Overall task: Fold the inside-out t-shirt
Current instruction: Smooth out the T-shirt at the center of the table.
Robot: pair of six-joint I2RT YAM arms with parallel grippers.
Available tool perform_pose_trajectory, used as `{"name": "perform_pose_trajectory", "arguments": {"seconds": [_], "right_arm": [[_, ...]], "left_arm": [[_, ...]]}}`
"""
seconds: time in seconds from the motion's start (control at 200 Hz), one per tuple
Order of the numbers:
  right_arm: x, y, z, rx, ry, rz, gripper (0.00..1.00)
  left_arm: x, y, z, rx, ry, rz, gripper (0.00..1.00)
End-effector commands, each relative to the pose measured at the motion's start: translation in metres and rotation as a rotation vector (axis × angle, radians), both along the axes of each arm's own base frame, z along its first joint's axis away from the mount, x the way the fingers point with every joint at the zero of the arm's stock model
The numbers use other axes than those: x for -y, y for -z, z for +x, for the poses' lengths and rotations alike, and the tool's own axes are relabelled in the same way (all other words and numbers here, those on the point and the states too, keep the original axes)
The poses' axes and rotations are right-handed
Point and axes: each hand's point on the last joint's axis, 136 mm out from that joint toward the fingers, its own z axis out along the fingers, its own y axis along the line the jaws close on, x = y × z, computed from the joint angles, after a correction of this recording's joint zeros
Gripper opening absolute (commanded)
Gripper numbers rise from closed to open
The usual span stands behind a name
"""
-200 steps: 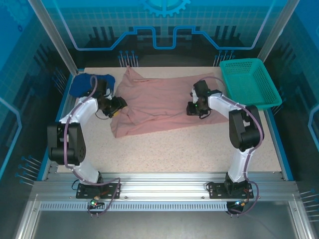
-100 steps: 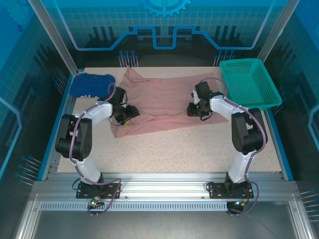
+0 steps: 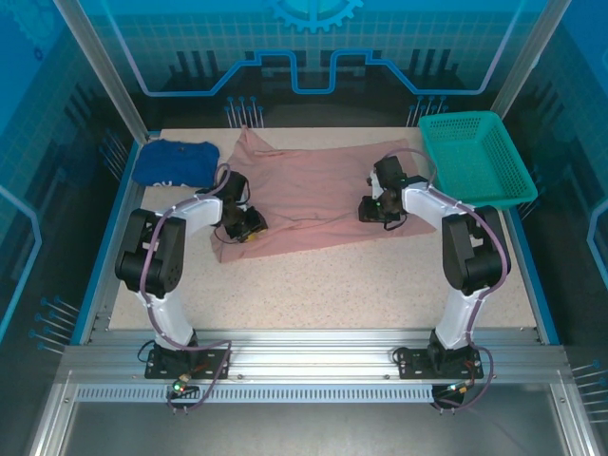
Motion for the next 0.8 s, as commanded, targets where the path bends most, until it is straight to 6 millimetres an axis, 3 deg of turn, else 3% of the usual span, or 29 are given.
{"name": "perform_pose_trajectory", "arguments": {"seconds": [0.0, 0.33, 0.505, 0.655, 0.74, 0.795], "right_arm": [[0.005, -0.008, -0.001, 0.016, 0.021, 0.012, 0.32], [0.007, -0.006, -0.001, 0.010, 0.022, 0.010, 0.33], [0.008, -0.007, 0.000, 0.014, 0.024, 0.009, 0.33], [0.010, -0.007, -0.001, 0.014, 0.026, 0.008, 0.33], [0.010, -0.007, -0.002, 0.013, 0.026, 0.011, 0.33], [0.011, -0.007, -0.003, 0.013, 0.026, 0.013, 0.33]], "left_arm": [[0.007, -0.006, 0.010, 0.020, 0.007, -0.013, 0.26], [0.007, -0.023, 0.029, 0.067, 0.022, 0.007, 0.00], [0.006, -0.044, 0.058, 0.129, 0.033, 0.047, 0.00], [0.003, -0.056, 0.097, 0.192, 0.041, 0.104, 0.00], [0.007, -0.056, 0.120, 0.213, 0.045, 0.108, 0.09], [0.012, -0.056, 0.134, 0.224, 0.049, 0.095, 0.22]]}}
